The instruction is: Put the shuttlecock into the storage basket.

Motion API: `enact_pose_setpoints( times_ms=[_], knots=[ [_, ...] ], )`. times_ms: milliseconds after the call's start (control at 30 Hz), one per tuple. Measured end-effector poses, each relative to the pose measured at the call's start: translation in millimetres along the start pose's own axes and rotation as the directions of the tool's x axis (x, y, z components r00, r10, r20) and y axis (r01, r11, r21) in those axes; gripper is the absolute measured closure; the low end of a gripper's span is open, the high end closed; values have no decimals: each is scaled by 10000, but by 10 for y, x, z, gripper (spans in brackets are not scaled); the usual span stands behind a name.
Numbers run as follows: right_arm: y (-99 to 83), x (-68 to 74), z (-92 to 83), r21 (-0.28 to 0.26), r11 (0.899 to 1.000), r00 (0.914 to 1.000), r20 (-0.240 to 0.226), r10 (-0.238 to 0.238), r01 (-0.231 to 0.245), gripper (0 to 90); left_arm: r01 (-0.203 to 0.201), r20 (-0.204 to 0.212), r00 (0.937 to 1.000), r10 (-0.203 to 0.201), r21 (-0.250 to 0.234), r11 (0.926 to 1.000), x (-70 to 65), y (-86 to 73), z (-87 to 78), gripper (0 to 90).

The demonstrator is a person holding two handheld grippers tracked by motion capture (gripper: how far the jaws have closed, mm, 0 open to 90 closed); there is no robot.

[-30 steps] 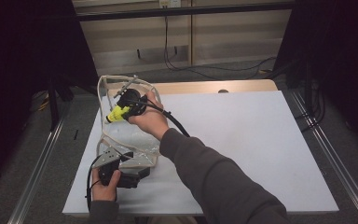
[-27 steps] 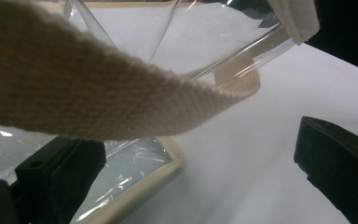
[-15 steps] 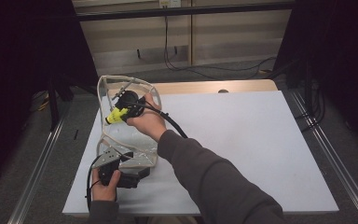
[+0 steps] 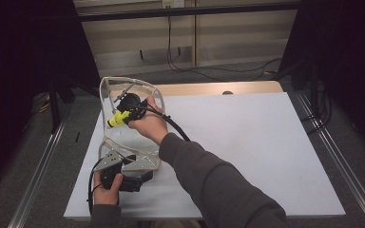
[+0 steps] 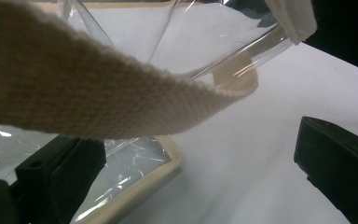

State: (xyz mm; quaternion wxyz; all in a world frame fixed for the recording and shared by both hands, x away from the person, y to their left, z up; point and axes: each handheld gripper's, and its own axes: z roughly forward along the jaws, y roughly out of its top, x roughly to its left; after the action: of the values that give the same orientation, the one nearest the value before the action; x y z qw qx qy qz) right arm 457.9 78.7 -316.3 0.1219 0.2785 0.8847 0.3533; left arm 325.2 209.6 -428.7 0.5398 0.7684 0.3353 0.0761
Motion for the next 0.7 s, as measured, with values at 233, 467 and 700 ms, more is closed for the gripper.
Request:
enact_pose_setpoints(
  times_ms=[233,467,700],
  knots=[
    [7,30,14,34,10000,10000,-5,23,-23,821,-7,3,10000,7,-18,10000,-1,1,0,19],
    [-10,55,65,79,10000,10000,-2,12,-12,820,-13,22,10000,13,-20,10000,2,1,-1,19],
    [-44,47,127,305,9993,9997,33,231,-232,820,-7,28,10000,7,-112,9999,0,-2,5,19]
  ],
)
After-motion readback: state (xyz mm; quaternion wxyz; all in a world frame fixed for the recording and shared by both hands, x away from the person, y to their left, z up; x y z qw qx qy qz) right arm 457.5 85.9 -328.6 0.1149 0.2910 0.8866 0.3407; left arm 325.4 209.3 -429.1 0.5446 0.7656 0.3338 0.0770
